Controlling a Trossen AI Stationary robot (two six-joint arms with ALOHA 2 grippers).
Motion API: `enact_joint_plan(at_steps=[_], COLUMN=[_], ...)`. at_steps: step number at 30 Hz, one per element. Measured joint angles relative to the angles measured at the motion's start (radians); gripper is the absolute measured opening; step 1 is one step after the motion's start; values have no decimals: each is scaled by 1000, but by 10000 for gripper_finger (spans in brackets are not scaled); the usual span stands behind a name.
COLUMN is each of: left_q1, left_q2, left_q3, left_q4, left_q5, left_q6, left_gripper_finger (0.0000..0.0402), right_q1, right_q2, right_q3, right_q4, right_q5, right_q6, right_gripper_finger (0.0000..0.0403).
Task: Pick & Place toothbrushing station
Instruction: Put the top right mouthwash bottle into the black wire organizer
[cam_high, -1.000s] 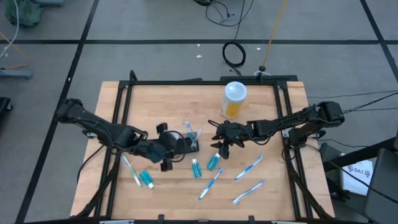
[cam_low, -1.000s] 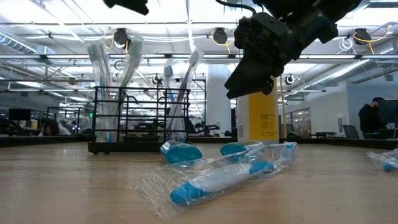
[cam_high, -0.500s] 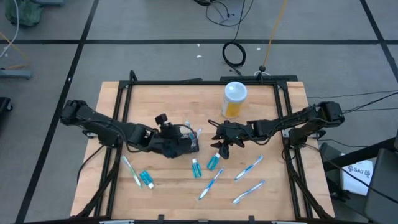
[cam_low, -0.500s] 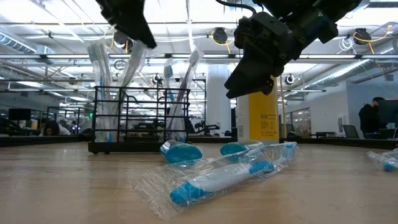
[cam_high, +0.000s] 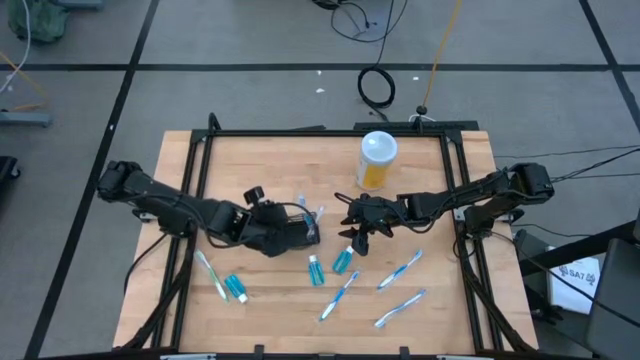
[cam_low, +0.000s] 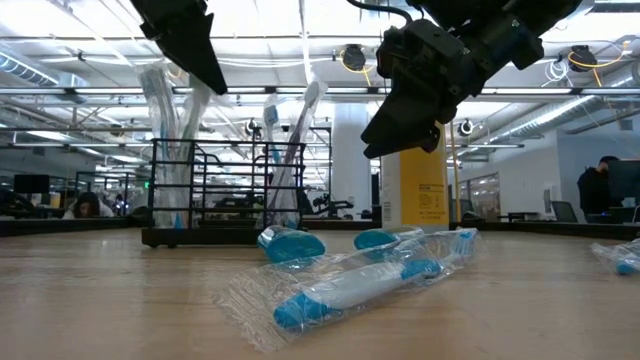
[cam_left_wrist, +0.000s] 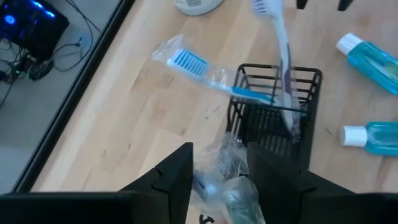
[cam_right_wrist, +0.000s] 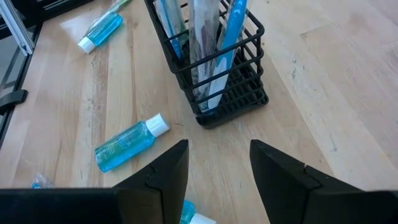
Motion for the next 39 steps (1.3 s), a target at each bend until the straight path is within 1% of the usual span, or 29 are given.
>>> enact_joint_plan(at_steps=[3,9,14,18,20,22,25,26,28,30,35,39], left_q1=[-12,-43,-75,-97,-107,-127,-154,-165,-189,-204,-221,-220], left_q2=[-4,-62,-147,-214,-240,-265,-301,-311,-329,-343,-352,-352], left_q3=[0,29,77,83,84,84,80,69,40,10,-56,-89], left_q4=[0,-10,-8,-15,-46,-112,-208,-226,-236,-236,-236,-236], left_q5=[0,-3,-5,-2,-4,-3,1,-7,-41,-66,-79,-107], left_q6=[13,31,109,123,120,98,29,-1,-47,-67,-103,-143], left_gripper_finger=[159,159,159,159,159,159,159,159,159,159,159,159], right_q1=[0,0,0,0,0,0,12,21,47,80,132,114], right_q2=[0,0,0,0,0,0,0,0,0,13,31,40], right_q3=[0,0,0,0,0,0,0,0,0,0,0,-15], right_q4=[0,0,0,0,0,-1,-23,-43,-90,-106,-113,-119], right_q5=[0,0,-2,-2,-2,-3,-4,-19,-77,-105,-103,-107], right_q6=[0,-20,-77,-80,-94,-98,-90,-102,-163,-238,-457,-542], right_gripper_finger=[167,167,167,167,167,167,167,167,167,167,167,167])
